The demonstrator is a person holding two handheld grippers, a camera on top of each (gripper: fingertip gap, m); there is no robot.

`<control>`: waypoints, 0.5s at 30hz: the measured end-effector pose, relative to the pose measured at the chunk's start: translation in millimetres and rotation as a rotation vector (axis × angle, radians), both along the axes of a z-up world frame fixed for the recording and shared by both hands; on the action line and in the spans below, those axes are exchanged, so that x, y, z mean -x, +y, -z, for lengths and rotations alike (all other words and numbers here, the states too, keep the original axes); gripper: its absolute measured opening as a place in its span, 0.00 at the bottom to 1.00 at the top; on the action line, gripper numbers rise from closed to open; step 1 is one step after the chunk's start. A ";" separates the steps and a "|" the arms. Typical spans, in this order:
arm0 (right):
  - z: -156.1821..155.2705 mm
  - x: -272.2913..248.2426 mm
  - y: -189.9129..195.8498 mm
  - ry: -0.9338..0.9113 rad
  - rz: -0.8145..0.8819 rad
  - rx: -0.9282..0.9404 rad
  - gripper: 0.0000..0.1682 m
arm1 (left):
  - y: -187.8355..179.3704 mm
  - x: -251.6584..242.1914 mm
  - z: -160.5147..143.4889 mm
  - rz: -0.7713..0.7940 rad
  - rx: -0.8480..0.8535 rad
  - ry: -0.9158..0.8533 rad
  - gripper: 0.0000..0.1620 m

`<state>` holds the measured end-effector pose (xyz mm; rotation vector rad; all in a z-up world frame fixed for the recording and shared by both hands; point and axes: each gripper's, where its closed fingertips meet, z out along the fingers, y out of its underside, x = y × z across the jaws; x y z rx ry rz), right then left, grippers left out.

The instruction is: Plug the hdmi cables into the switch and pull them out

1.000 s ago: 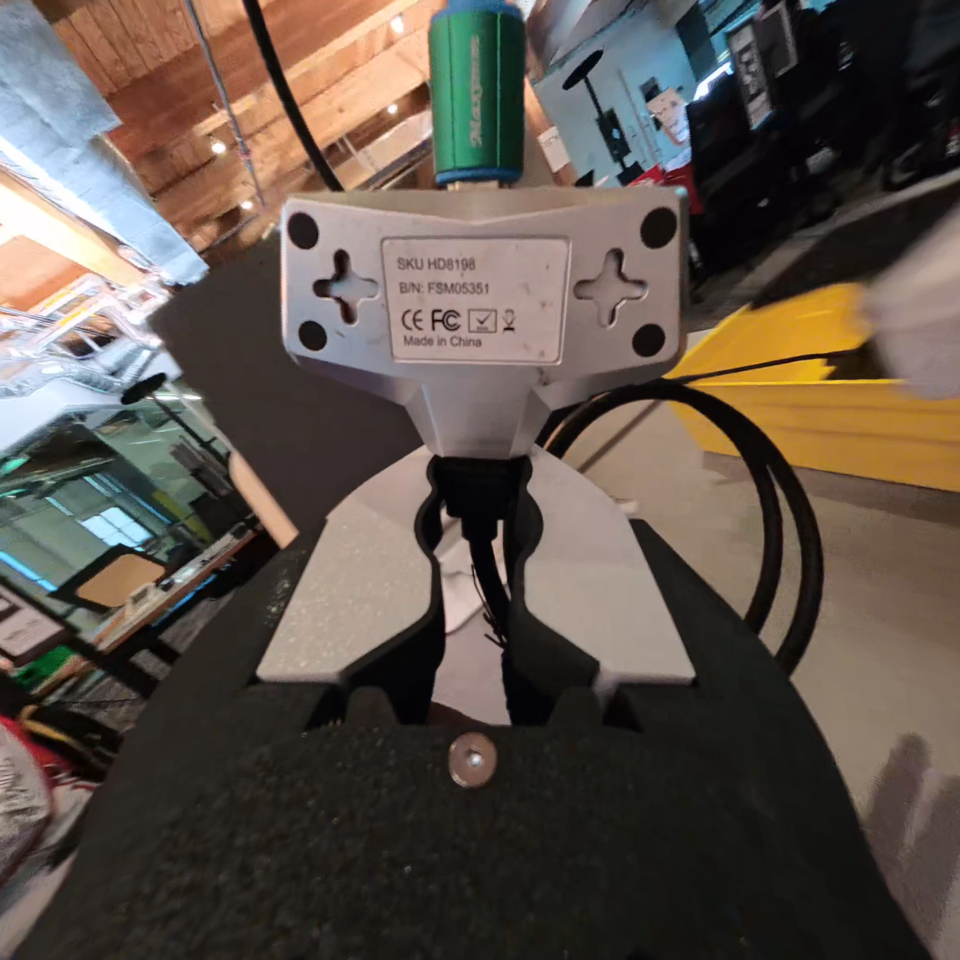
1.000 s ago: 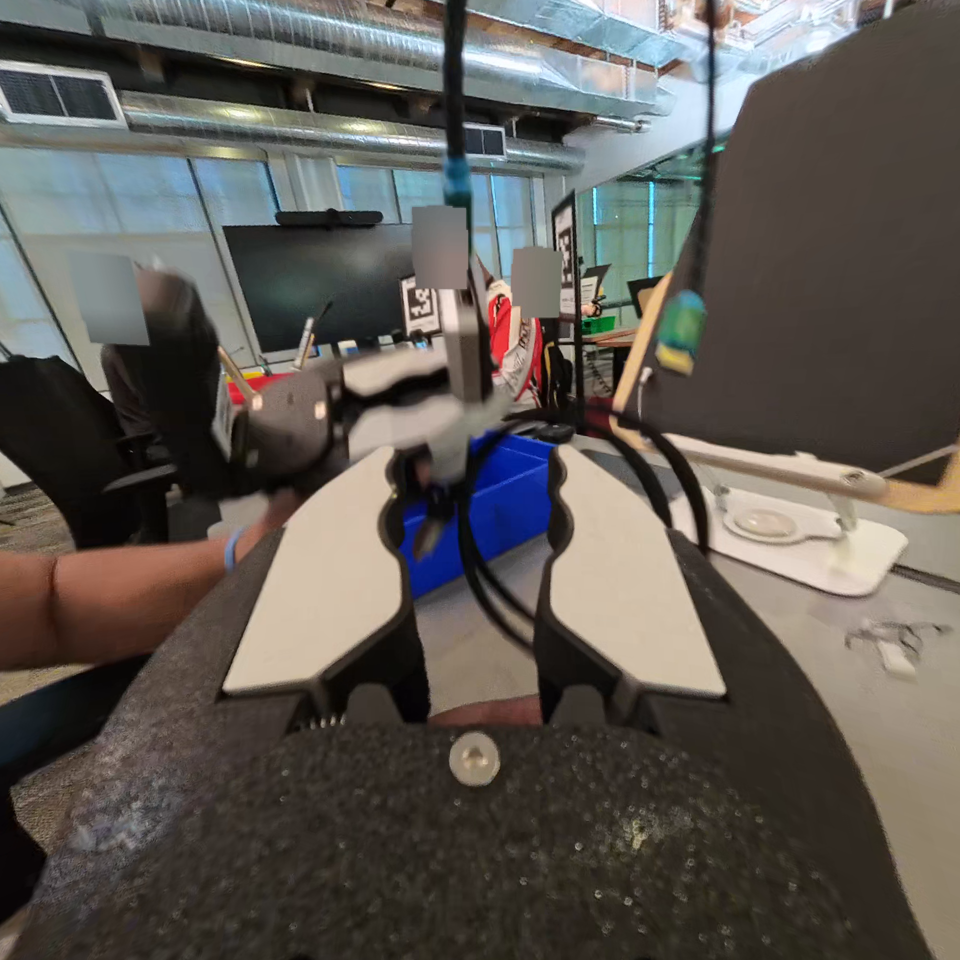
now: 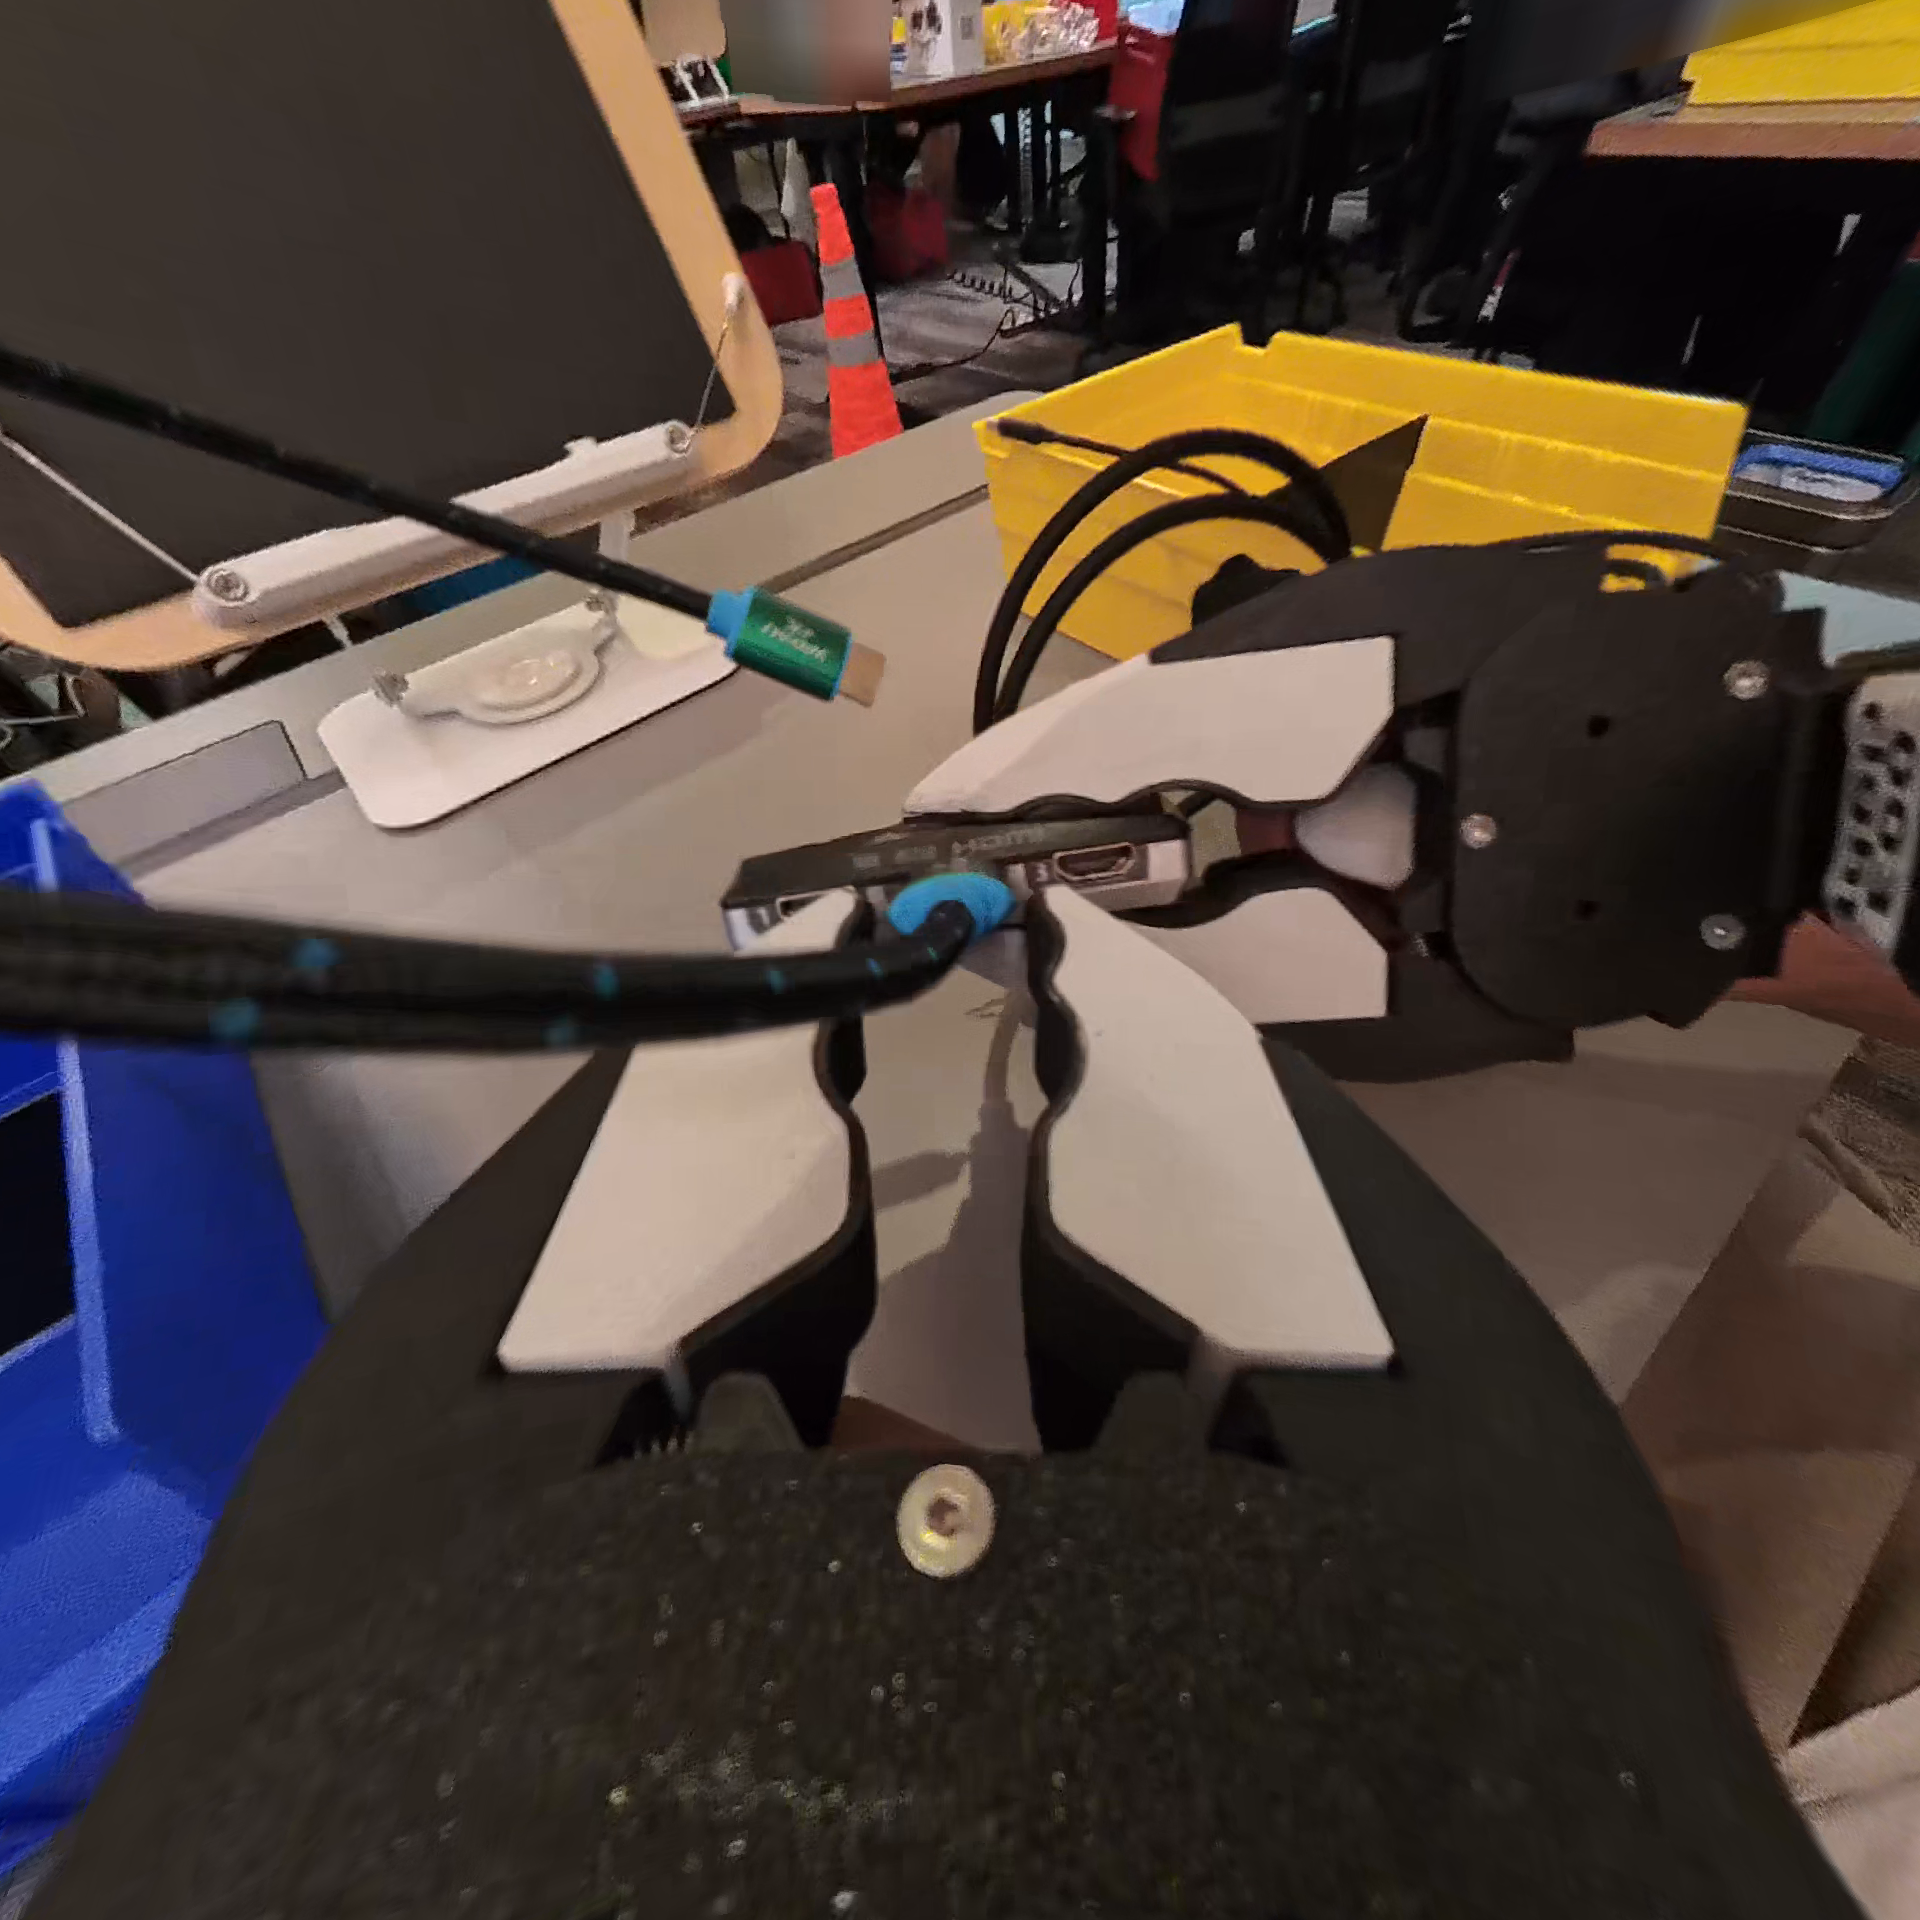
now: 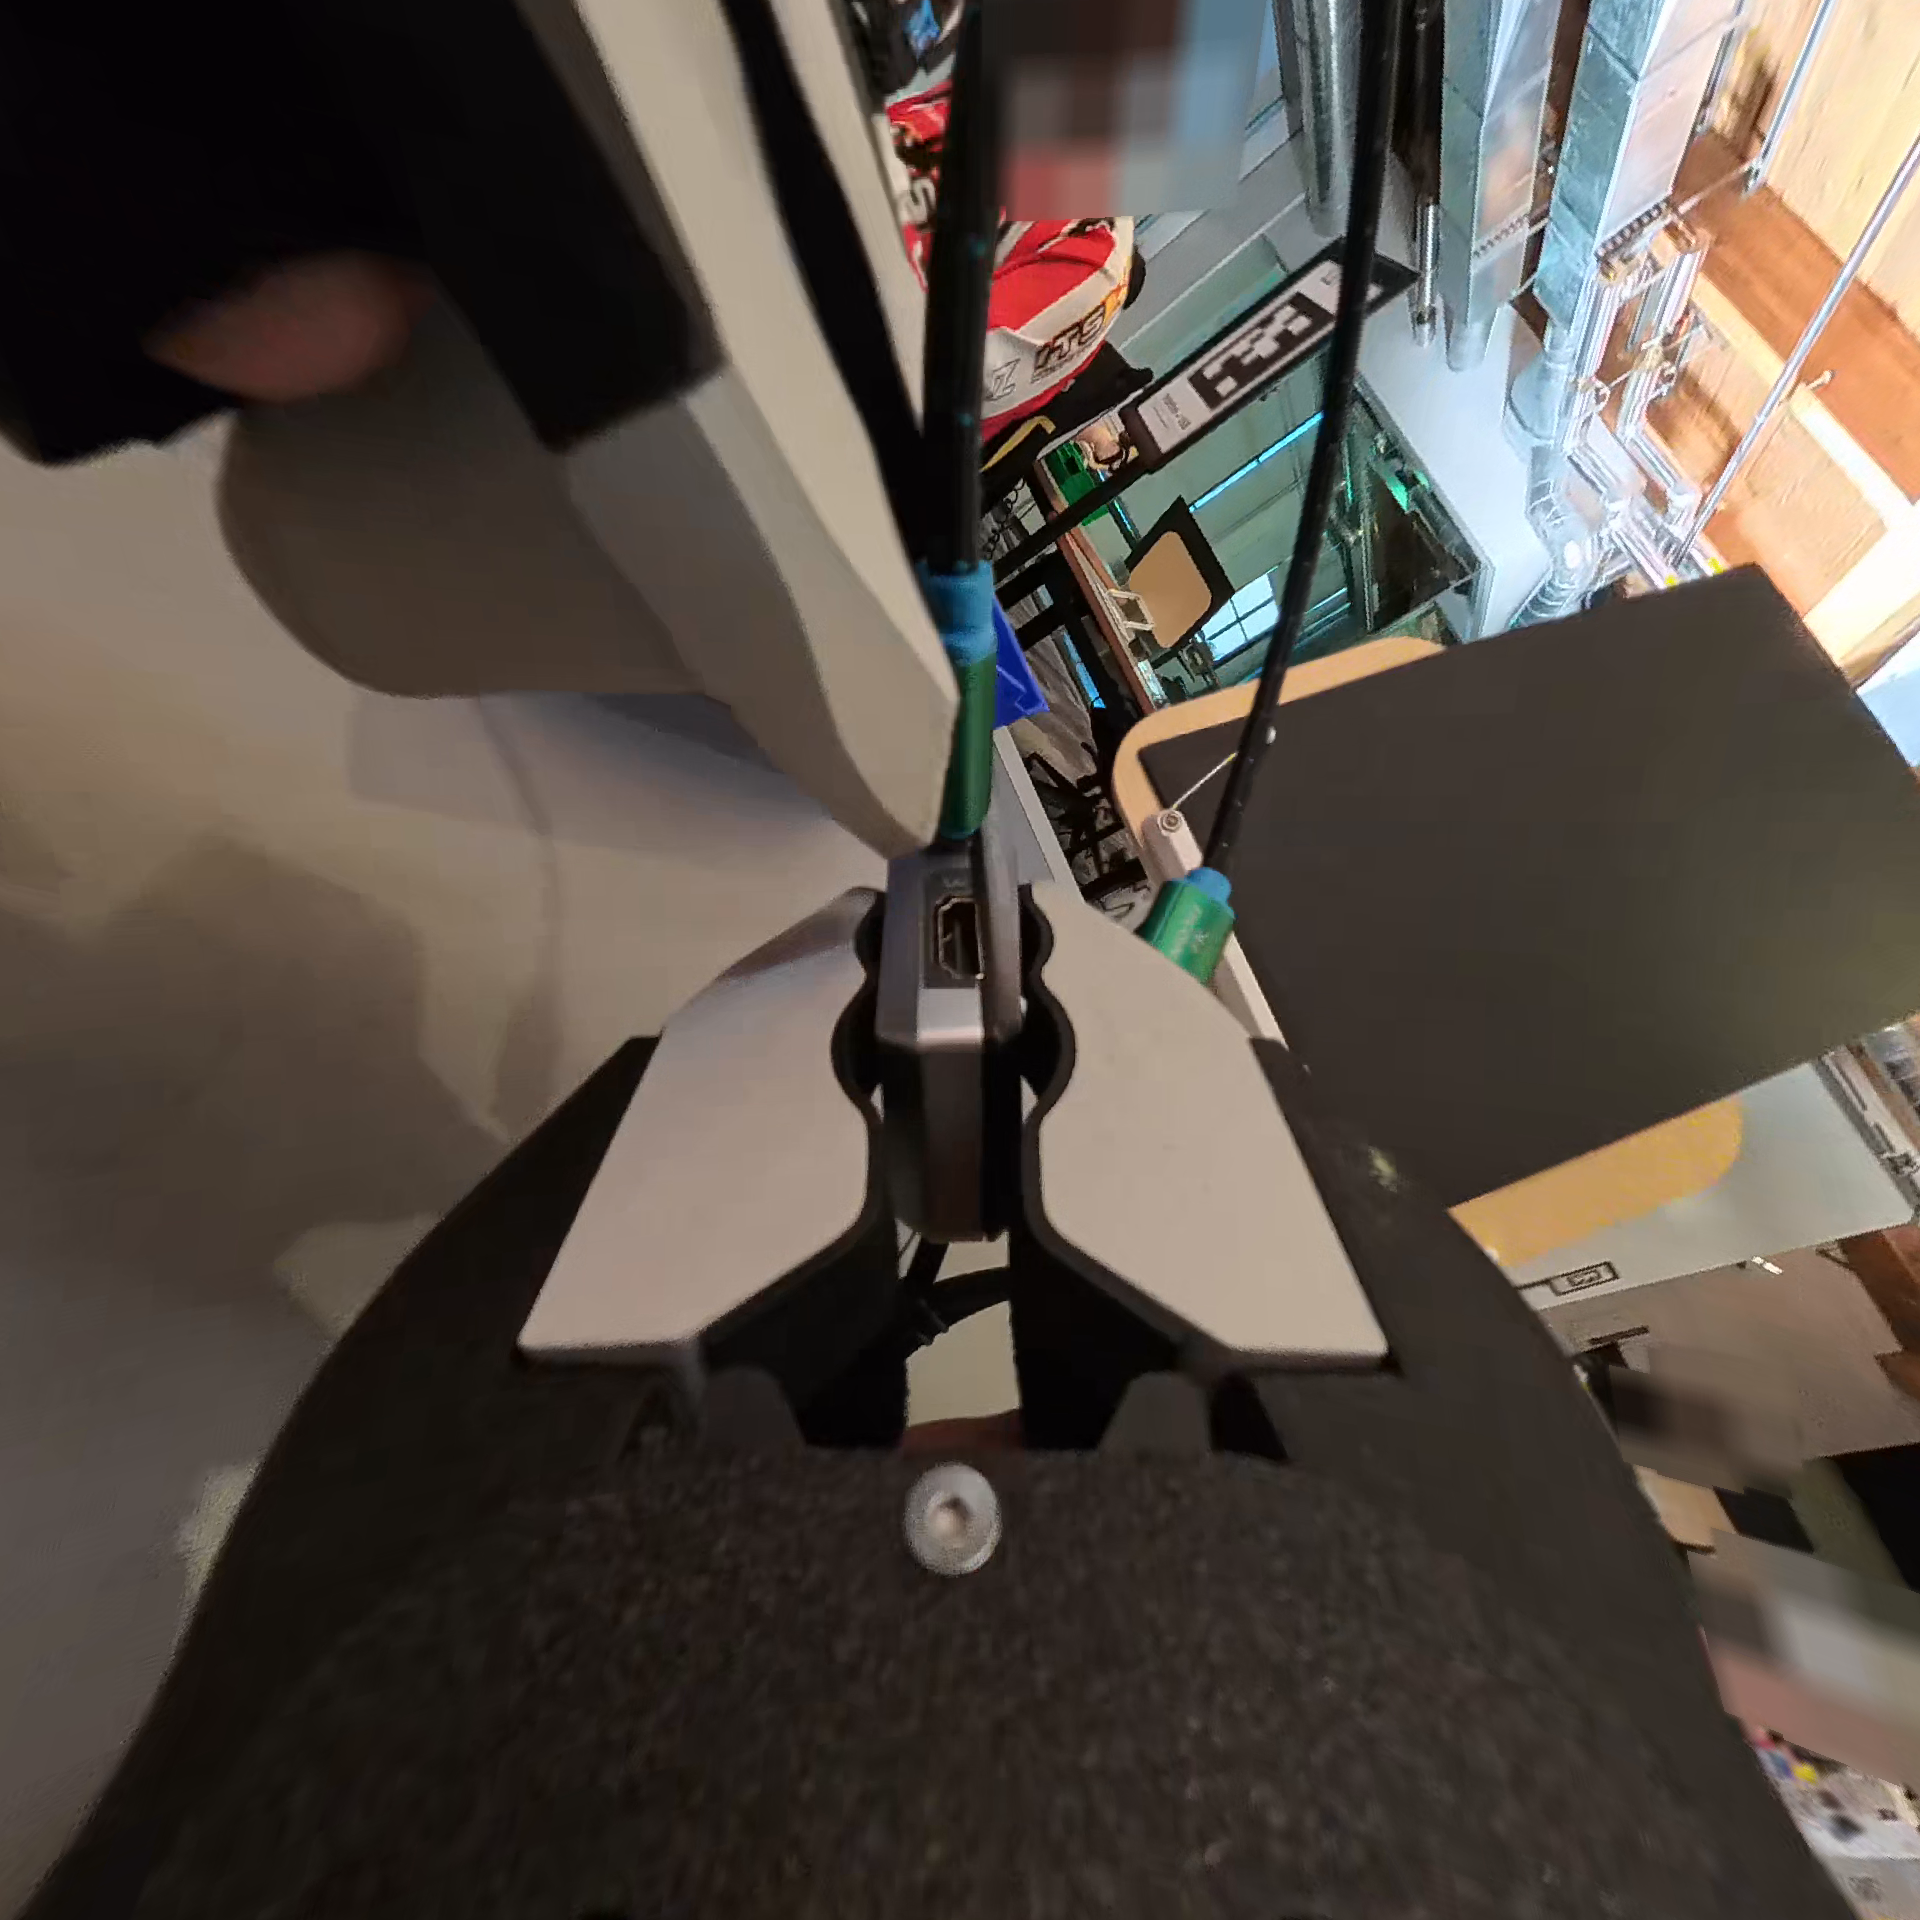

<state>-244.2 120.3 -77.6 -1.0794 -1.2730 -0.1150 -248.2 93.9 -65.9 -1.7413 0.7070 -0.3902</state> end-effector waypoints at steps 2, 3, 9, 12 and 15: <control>2.4 2.2 -1.7 -0.030 0.005 -0.029 0.13 | 1.1 0.2 4.3 0.013 0.015 0.011 0.13; 4.2 1.9 -0.9 -0.046 0.019 -0.039 0.13 | 1.9 0.6 6.6 0.011 0.020 0.017 0.13; 18.3 -5.1 4.2 -0.095 0.096 -0.035 0.13 | 5.8 -2.8 22.1 0.034 0.048 0.033 0.13; 27.3 -7.1 4.2 -0.092 0.110 0.006 0.13 | 5.3 -4.6 28.4 0.034 0.051 0.036 0.13; 29.6 -8.2 4.6 -0.091 0.100 0.009 0.13 | 5.0 -4.9 30.3 0.035 0.050 0.038 0.13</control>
